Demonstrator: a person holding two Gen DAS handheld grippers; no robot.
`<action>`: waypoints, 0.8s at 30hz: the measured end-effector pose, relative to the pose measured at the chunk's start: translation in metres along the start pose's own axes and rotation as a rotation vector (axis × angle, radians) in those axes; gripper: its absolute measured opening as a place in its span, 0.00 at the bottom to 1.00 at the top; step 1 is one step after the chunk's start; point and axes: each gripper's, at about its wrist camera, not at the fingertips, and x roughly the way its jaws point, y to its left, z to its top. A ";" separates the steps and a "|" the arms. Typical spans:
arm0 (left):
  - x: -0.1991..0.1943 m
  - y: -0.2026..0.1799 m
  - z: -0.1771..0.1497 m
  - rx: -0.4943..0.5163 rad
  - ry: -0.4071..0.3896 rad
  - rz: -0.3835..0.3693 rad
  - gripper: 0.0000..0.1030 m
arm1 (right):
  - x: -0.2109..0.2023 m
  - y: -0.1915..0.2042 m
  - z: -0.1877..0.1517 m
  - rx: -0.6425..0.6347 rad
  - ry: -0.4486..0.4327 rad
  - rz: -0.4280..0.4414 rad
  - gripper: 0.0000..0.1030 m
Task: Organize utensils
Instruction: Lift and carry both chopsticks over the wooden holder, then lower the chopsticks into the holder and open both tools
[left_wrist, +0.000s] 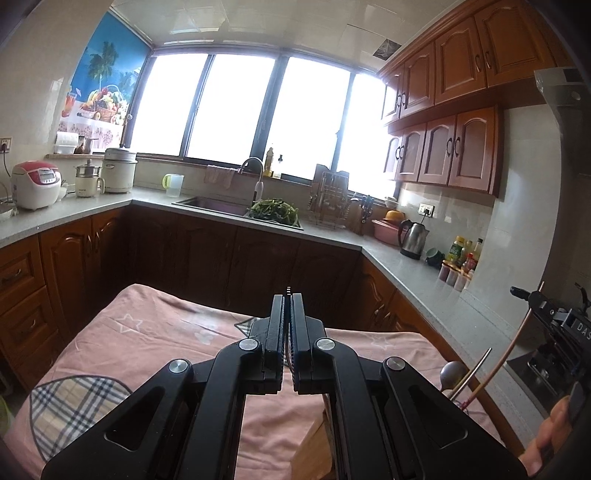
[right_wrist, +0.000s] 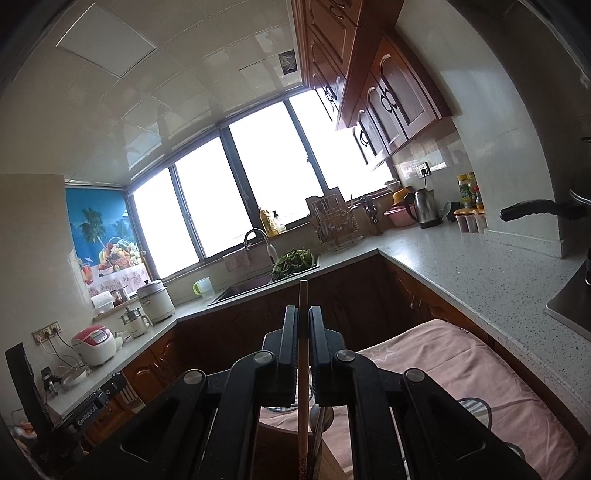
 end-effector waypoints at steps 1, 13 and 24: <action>0.003 -0.002 -0.004 0.011 -0.002 0.007 0.02 | 0.002 -0.001 -0.004 0.002 -0.001 0.001 0.05; 0.021 -0.033 -0.037 0.138 0.035 -0.037 0.02 | 0.021 -0.006 -0.046 -0.006 0.076 -0.001 0.05; 0.026 -0.051 -0.055 0.234 0.073 -0.083 0.02 | 0.029 -0.009 -0.066 -0.011 0.141 0.002 0.05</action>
